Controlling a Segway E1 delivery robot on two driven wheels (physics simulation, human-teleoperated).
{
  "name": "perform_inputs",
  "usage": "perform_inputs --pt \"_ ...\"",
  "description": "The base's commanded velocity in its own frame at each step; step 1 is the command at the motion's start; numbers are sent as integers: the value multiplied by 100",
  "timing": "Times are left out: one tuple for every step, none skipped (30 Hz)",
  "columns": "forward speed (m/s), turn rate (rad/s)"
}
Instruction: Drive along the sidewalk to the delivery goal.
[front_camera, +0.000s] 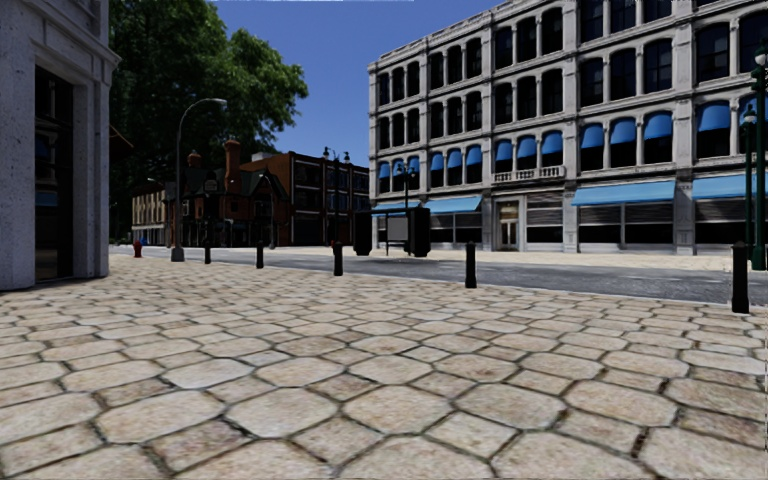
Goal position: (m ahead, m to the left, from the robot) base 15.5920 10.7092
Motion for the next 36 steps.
perform_inputs --pt "199 32" --pt "199 32" --pt "199 32" --pt "199 32" --pt "199 32" --pt "199 32" --pt "199 32" --pt "199 32" --pt "199 32" --pt "199 32" --pt "199 32" --pt "199 32" --pt "199 32" --pt "199 32" --pt "199 32" --pt "199 32" --pt "199 32" --pt "199 32" --pt "199 32" --pt "199 32" --pt "199 32" --pt "199 32" --pt "199 32" --pt "199 32" --pt "199 32" --pt "199 32" --pt "199 32" --pt "199 32" --pt "199 32" --pt "199 32" --pt "199 32" --pt "199 32" --pt "199 32" --pt "199 32" --pt "199 32" --pt "199 32"
